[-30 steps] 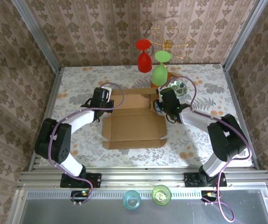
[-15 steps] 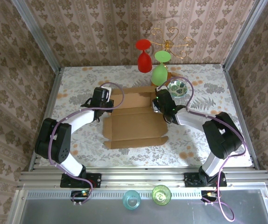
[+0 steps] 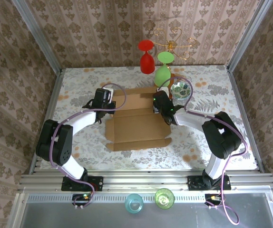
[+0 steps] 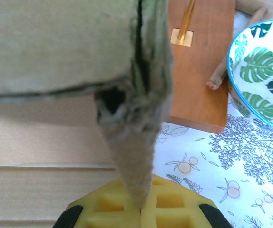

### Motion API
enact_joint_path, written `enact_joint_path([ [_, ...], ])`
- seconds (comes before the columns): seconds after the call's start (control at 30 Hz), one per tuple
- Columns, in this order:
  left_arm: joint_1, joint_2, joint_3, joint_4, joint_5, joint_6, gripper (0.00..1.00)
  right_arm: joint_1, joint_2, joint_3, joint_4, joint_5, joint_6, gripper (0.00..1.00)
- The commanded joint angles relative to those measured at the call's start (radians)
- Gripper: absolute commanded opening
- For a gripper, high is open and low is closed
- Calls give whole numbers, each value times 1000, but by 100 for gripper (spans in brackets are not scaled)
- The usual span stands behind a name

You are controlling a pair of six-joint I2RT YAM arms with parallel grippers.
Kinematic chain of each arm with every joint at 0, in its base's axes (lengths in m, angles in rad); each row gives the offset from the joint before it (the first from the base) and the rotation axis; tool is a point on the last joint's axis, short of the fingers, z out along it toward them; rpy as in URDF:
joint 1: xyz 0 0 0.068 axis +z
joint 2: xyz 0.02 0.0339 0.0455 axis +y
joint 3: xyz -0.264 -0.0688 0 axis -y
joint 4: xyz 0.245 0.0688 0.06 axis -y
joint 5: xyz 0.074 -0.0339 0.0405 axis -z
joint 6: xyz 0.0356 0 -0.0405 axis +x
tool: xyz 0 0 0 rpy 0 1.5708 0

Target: Fold the paper box

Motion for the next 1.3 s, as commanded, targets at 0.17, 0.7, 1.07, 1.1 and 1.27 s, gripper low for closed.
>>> enact_joint_path([
  [0.17, -9, 12, 41, -35, 16, -20, 0, 93, 109, 225, -492, 360, 295, 0],
  [0.7, -4, 33, 61, -71, 72, -25, 11, 98, 75, 220, -569, 251, 368, 0],
  [1.07, 23, 116, 100, -69, 96, 0, 18, 83, 83, 221, -537, 178, 342, 0],
  [1.1, 21, 123, 104, -76, 89, 0, 16, 82, 85, 222, -539, 173, 343, 0],
  [1.27, 10, 145, 128, -125, 10, 0, 0, 74, 87, 237, -558, 157, 364, 0],
])
